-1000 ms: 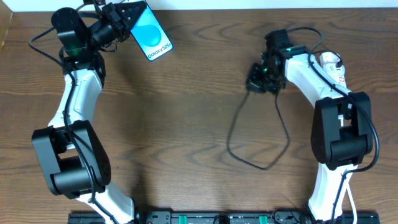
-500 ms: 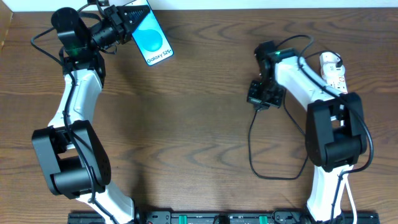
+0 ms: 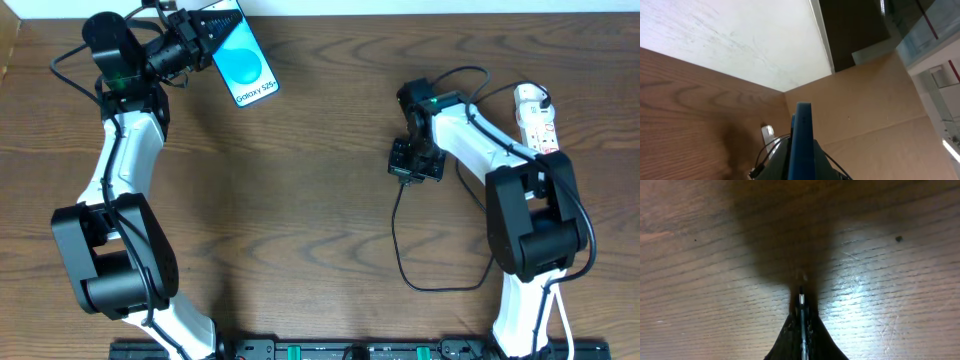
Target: Plug charger to phone and switch on socket
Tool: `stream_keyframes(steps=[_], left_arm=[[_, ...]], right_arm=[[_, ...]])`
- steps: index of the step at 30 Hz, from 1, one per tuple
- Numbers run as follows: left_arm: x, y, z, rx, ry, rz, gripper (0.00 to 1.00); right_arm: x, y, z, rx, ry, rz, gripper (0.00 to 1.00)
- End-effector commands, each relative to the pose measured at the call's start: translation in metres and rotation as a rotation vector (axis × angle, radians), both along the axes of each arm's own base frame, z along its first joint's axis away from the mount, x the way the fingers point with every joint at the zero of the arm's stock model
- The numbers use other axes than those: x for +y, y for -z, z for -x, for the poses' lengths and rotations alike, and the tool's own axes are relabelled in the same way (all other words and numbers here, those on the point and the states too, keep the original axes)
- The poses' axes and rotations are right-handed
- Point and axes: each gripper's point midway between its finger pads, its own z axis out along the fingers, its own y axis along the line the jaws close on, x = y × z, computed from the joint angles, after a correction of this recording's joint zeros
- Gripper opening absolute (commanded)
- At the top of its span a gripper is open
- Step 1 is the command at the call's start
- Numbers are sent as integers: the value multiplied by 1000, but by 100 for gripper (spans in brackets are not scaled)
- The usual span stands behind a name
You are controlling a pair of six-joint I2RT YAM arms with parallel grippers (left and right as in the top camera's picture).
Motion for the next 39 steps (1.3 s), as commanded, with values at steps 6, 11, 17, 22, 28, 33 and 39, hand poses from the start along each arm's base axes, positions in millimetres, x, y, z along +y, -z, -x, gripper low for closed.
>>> stream_keyframes(steps=[6, 11, 17, 22, 28, 33, 39], left_arm=[[-3, -14, 6, -37, 18, -6, 7], [-3, -14, 6, -37, 18, -6, 7], [-3, -14, 6, -37, 18, -6, 7], [-3, -14, 6, -40, 18, -8, 7], [-3, -14, 6, -43, 18, -10, 8], [-3, -14, 6, -46, 18, -12, 7], [-3, -14, 6, -46, 18, -12, 7]], right_arm=[[-24, 24, 10, 5, -17, 133, 1], [-30, 24, 7, -11, -17, 166, 1], [-30, 24, 7, -12, -17, 166, 16], [-30, 25, 7, -11, -18, 166, 25], [-30, 25, 7, -10, -18, 167, 16], [-29, 28, 12, 0, -25, 170, 17], [-28, 36, 20, 12, -38, 175, 16]])
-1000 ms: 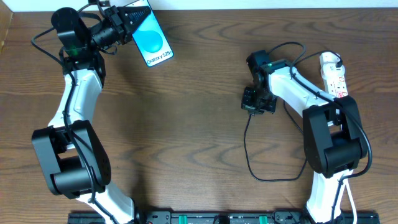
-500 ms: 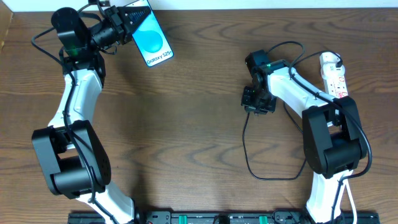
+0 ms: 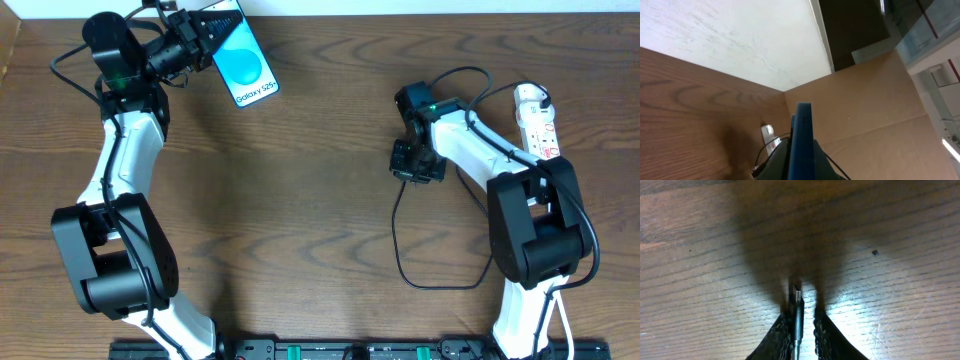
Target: Plug charger to phone and switch on socket
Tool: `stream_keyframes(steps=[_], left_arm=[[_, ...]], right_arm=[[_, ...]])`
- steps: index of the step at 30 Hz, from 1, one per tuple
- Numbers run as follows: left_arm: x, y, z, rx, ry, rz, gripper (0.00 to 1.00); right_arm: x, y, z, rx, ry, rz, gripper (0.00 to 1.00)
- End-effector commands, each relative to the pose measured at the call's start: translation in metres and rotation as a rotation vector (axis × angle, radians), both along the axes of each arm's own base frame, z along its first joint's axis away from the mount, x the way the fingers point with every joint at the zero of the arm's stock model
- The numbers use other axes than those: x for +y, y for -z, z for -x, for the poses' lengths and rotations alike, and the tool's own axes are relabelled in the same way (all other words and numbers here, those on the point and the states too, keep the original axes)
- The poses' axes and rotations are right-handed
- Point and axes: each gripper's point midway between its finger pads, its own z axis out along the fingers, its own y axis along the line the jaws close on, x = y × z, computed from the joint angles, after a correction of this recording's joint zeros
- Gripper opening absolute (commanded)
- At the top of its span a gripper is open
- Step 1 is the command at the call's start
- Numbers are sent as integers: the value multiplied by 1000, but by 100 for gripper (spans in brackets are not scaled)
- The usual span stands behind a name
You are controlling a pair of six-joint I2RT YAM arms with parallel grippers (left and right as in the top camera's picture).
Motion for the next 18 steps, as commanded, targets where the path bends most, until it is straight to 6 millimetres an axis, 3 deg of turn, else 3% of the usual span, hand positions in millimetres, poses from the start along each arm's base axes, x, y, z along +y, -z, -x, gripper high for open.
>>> stream_keyframes(steps=[1, 7, 14, 16, 18], left_arm=[[-2, -14, 6, -45, 17, -12, 7], [-2, -14, 6, -45, 17, -12, 7], [-2, -14, 6, -45, 17, -12, 7], [-2, -14, 6, -45, 17, -12, 7], [-2, -14, 6, -45, 17, -12, 7]], right_arm=[[-18, 35, 24, 89, -10, 100, 16], [-18, 37, 27, 100, -11, 103, 1], [-15, 36, 29, 111, -14, 84, 1], [-7, 36, 29, 117, -21, 37, 1], [13, 33, 26, 112, -85, -93, 1]])
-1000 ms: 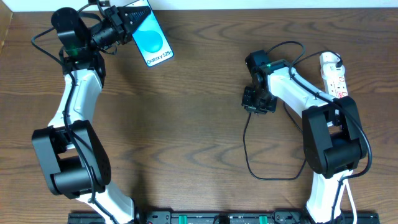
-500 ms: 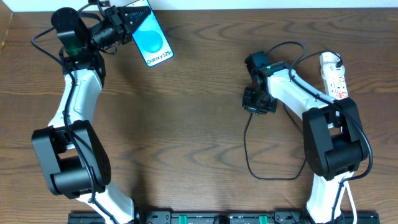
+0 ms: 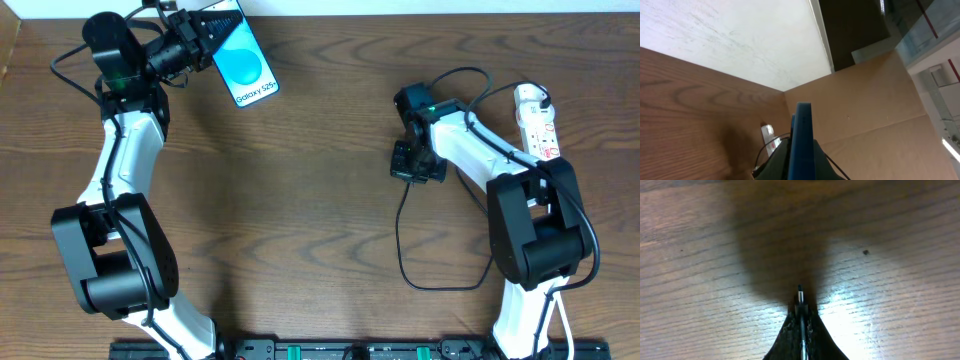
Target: Plug charger to phone and switch on socket
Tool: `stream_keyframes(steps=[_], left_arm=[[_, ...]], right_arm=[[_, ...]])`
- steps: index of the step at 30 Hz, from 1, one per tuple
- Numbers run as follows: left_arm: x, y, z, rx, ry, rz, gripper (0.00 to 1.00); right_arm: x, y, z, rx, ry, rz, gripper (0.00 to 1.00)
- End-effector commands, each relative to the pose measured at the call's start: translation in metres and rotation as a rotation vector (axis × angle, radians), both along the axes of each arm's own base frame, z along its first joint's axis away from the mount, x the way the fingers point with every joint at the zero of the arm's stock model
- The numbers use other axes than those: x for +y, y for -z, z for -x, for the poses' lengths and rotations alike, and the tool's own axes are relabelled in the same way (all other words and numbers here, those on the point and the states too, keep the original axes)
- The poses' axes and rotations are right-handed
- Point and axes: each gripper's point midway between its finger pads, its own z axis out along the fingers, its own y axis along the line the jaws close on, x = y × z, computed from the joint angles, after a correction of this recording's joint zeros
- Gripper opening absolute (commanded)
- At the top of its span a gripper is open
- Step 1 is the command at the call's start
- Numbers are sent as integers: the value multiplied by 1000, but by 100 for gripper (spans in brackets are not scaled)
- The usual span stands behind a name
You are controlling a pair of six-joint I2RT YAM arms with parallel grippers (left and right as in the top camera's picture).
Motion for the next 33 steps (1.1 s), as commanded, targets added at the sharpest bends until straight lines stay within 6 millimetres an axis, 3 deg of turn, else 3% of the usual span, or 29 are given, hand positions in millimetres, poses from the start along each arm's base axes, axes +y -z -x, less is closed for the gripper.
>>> stream_keyframes(steps=[1, 4, 7, 10, 14, 21, 24, 29, 33], left_arm=[[-2, -14, 6, -45, 17, -11, 7], [-3, -14, 6, -38, 18, -7, 7], [-3, -14, 6, -29, 18, -1, 7], [-3, -14, 6, -26, 19, 1, 7], [-3, -14, 6, -25, 19, 1, 7], [-3, -14, 6, -26, 20, 1, 7], [-3, -14, 7, -30, 22, -2, 7], [-3, -14, 7, -33, 22, -4, 7], [-4, -14, 7, -33, 23, -4, 7]], right_arm=[[29, 30, 23, 109, -123, -194, 1], [90, -3, 22, 46, -347, -617, 1], [130, -49, 25, -29, -484, -975, 1], [149, -93, 25, -101, -567, -1244, 1], [156, -142, 24, -172, -681, -1510, 1], [171, -174, 1, -230, -750, -1525, 1], [176, -198, -4, -291, -812, -1528, 1], [177, -237, 1, -422, -929, -1527, 1], [175, -246, 3, -442, -930, -1528, 1]])
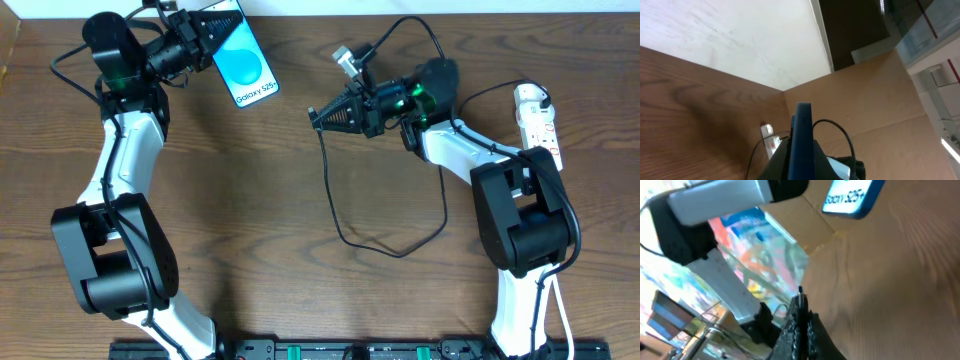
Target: Plug charger to phone and switch on socket
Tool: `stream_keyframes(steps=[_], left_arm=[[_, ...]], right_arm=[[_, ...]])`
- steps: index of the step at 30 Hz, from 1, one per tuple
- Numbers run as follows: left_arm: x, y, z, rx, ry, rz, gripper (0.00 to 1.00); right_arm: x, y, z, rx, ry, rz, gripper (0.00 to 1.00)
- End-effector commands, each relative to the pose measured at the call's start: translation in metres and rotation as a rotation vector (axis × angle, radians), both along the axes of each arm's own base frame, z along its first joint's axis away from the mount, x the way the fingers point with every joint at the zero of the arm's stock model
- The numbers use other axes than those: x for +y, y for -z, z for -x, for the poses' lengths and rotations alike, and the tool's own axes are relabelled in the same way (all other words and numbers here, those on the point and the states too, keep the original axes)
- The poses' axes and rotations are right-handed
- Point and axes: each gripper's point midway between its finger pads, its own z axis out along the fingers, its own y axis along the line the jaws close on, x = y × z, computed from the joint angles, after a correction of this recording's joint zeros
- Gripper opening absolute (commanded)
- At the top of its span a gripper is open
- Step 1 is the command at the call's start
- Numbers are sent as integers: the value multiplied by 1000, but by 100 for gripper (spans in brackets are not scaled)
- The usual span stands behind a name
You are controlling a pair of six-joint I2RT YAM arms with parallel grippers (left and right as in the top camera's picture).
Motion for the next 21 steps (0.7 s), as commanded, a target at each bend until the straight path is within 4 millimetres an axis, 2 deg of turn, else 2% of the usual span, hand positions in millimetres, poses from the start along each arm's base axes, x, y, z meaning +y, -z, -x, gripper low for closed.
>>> stream_keyframes(steps=[1, 4, 13, 21], left_arm=[[-4, -15, 6, -36, 21, -5, 7], [-9, -15, 7, -36, 29, -5, 7], [-24, -15, 1, -37, 9, -1, 8], [-50, -16, 4, -48, 45, -5, 7]], right_arm=[[0, -4, 1, 180, -6, 64, 1], [2, 2, -4, 239, 7, 80, 1], [6, 4, -2, 250, 0, 84, 1], [6, 4, -2, 249, 0, 84, 1]])
